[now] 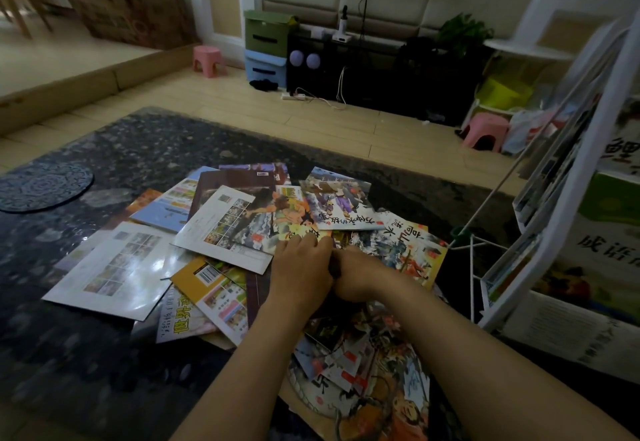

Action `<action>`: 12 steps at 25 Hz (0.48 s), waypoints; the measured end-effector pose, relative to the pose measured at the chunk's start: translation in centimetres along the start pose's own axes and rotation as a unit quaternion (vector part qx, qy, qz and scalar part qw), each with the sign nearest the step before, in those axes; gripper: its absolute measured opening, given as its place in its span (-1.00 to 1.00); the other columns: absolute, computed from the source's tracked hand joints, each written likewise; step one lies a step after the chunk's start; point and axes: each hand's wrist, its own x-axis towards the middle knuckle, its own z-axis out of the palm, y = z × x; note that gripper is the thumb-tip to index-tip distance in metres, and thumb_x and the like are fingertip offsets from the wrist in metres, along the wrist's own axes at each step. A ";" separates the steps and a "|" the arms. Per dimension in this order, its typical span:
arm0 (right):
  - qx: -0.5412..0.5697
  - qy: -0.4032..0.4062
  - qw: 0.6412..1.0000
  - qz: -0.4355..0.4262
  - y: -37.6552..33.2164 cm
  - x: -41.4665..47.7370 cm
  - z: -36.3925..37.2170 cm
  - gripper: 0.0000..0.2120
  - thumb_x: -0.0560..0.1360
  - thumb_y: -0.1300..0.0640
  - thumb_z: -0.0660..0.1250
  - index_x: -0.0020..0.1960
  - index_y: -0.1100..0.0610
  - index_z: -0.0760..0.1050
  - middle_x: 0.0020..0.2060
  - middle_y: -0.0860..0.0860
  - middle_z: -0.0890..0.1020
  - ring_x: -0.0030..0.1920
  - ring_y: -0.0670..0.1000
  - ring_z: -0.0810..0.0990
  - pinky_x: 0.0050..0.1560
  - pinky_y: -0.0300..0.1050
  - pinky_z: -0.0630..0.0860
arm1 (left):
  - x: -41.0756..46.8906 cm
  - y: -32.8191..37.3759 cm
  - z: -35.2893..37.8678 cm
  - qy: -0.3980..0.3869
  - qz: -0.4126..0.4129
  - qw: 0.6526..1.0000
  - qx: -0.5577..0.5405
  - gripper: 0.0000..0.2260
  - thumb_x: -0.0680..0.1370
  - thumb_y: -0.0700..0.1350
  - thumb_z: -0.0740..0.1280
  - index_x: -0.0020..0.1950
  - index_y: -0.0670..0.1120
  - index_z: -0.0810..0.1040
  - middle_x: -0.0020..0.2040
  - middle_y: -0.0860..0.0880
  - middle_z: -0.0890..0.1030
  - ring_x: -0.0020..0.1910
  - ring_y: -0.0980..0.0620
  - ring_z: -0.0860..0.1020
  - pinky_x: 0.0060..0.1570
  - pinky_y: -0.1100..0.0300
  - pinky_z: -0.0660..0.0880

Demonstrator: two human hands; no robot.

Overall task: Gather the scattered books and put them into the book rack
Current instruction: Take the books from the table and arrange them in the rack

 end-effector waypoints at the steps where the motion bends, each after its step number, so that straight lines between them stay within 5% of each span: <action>1: 0.062 -0.001 0.998 0.000 0.2 -0.3 -0.7 -0.68 0.60 0.15 0.20 0.34 0.04 0.46 0.19 0.08 0.54 0.16 0.12 0.51 0.13 0.03 0.52 | 0.0 0.2 -0.2 0.009 0.004 1.000 -0.016 -0.84 0.54 -0.15 0.22 0.09 -0.11 0.51 -0.03 -0.10 0.56 -0.09 -0.12 0.47 -0.16 0.07 0.28; 4: 0.284 0.012 0.955 0.086 1.2 -0.7 -2.8 -0.66 0.56 0.30 0.17 0.15 0.07 0.64 0.02 0.03 0.60 0.00 0.03 0.55 -0.10 -0.12 0.52 | 0.0 0.2 -0.6 0.018 0.036 0.998 -0.054 -0.89 0.54 -0.16 0.20 0.04 -0.11 0.46 -0.08 -0.07 0.53 -0.20 -0.02 0.32 -0.29 0.12 0.20; 7: 0.406 0.090 0.891 0.180 1.7 -0.4 -3.4 -0.84 0.46 0.23 0.33 0.01 0.18 0.63 0.00 0.11 0.63 0.00 0.09 0.56 -0.01 0.01 0.59 | -0.2 0.3 -0.3 0.022 0.095 0.989 -0.108 -0.93 0.51 -0.14 0.20 -0.06 -0.11 0.43 -0.18 -0.07 0.52 -0.27 -0.06 0.42 -0.36 0.12 0.24; 10: 0.496 0.077 0.836 0.222 1.8 -0.1 -2.8 -0.73 0.47 0.26 0.35 0.17 0.23 0.51 -0.11 0.17 0.65 -0.18 0.09 0.65 -0.27 -0.08 0.62 | -0.3 1.2 0.6 0.043 0.155 0.973 -0.163 -0.87 0.48 -0.14 0.20 -0.01 -0.11 0.46 -0.24 -0.07 0.55 -0.32 -0.05 0.47 -0.42 0.15 0.31; 12: 0.535 0.028 0.811 0.234 2.1 -0.4 -2.6 -0.60 0.50 0.31 0.32 0.33 0.22 0.41 -0.07 0.20 0.65 -0.19 0.09 0.65 -0.25 -0.11 0.62 | -0.5 1.9 0.9 0.026 0.175 0.964 -0.197 -0.87 0.49 -0.14 0.24 -0.01 -0.12 0.51 -0.23 -0.06 0.57 -0.30 -0.03 0.47 -0.39 0.10 0.42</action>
